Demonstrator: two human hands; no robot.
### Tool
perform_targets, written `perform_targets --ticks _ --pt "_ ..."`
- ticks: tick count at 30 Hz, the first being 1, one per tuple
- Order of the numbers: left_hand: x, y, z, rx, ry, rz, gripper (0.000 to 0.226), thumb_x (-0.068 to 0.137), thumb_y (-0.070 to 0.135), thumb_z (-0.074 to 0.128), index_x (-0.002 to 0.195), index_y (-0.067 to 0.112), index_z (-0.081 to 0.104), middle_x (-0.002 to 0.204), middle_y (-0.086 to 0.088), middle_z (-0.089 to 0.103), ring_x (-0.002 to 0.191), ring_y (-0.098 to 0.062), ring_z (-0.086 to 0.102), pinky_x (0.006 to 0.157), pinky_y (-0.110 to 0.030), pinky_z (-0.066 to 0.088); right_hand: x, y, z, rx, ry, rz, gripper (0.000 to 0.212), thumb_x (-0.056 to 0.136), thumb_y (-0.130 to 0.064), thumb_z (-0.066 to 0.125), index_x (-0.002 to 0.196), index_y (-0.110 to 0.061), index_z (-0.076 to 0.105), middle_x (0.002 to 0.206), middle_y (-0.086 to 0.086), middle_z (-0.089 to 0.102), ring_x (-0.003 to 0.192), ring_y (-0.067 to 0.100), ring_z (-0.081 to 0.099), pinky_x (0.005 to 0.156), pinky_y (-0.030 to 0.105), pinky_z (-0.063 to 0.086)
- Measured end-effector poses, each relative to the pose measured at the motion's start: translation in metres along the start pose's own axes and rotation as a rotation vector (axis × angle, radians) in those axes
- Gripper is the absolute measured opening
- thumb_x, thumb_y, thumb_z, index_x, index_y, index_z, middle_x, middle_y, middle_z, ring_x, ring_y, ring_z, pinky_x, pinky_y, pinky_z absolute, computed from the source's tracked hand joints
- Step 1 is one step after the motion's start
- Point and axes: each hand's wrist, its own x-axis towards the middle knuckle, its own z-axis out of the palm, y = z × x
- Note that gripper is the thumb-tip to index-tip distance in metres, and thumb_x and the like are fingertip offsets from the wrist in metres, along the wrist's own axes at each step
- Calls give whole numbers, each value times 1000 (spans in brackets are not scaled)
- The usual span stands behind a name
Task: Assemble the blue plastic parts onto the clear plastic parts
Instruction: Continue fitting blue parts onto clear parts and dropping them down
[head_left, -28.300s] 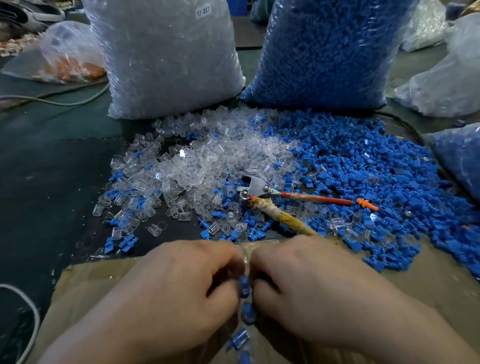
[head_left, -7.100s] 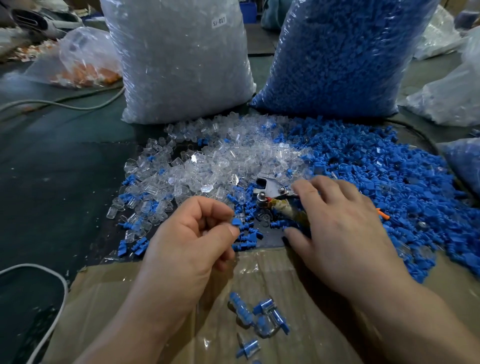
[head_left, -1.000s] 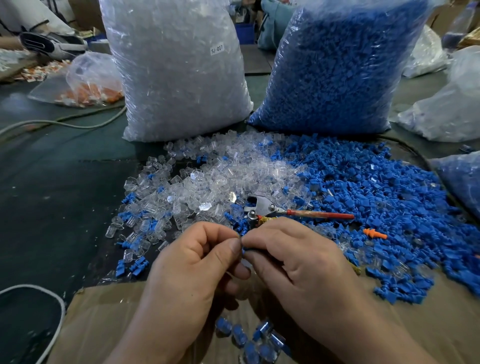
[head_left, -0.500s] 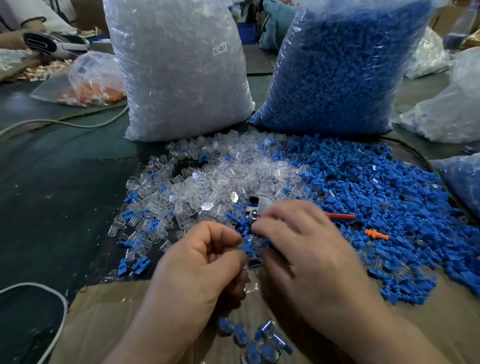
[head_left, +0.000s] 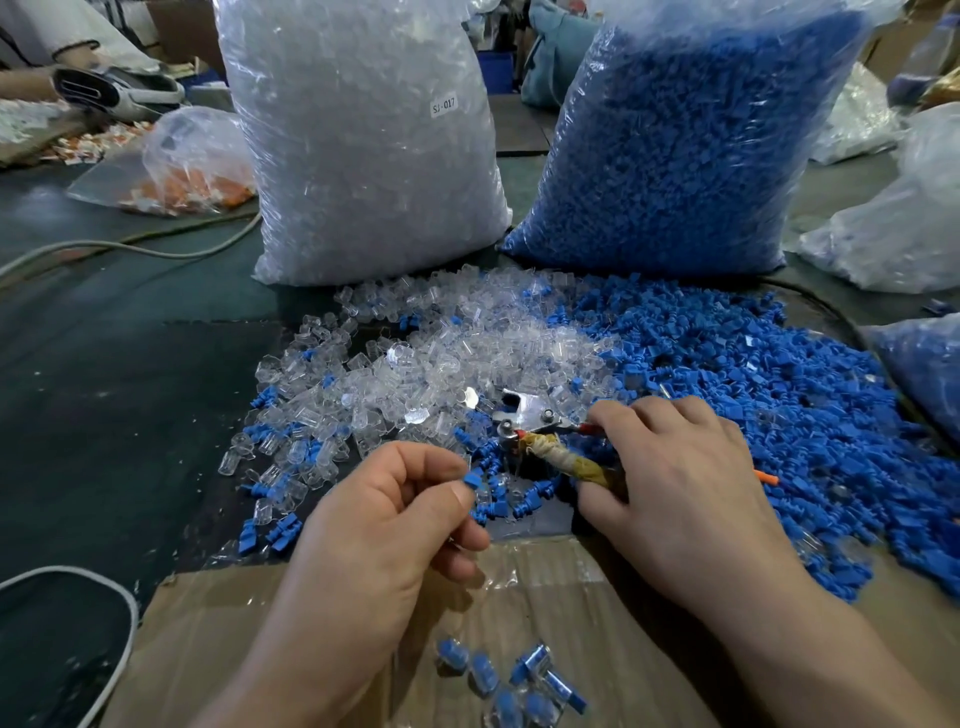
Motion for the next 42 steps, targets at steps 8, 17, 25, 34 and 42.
perform_targets --ticks 8,17,25,34,42 --pt "4 -6 -11 -118 67 43 18 93 13 63 89 29 73 74 -15 70 51 -21 59 50 -37 51 -19 -8 -18 286 89 -164 47 79 -58 42 123 -42 41 100 -23 48 90 3 47 72 17 37" --pt "6 -6 -17 60 38 191 28 96 9 59 89 33 71 76 -12 72 60 -21 66 52 -26 54 -21 -6 -21 289 -36 -285 56 76 -58 40 128 -39 44 114 -22 50 107 6 48 89 33 47" --pt "0 -1 -13 19 37 223 17 82 18 63 84 33 71 74 -11 72 57 -19 65 51 -24 53 -21 -4 -20 309 -23 -318 52 78 -58 43 128 -42 44 114 -25 49 107 3 46 88 29 46" --pt "-2 2 -11 52 4 283 26 86 9 60 82 33 71 75 -10 70 62 -17 68 53 -23 55 -18 -6 -21 239 -46 -313 46 78 -59 40 119 -42 53 95 -19 56 89 7 50 75 29 47" --pt "-3 5 -11 59 48 297 28 83 5 65 83 32 71 72 -7 71 57 -16 67 51 -22 54 -18 -10 -25 234 -60 -288 53 73 -60 34 115 -41 59 87 -18 56 82 7 51 71 24 42"
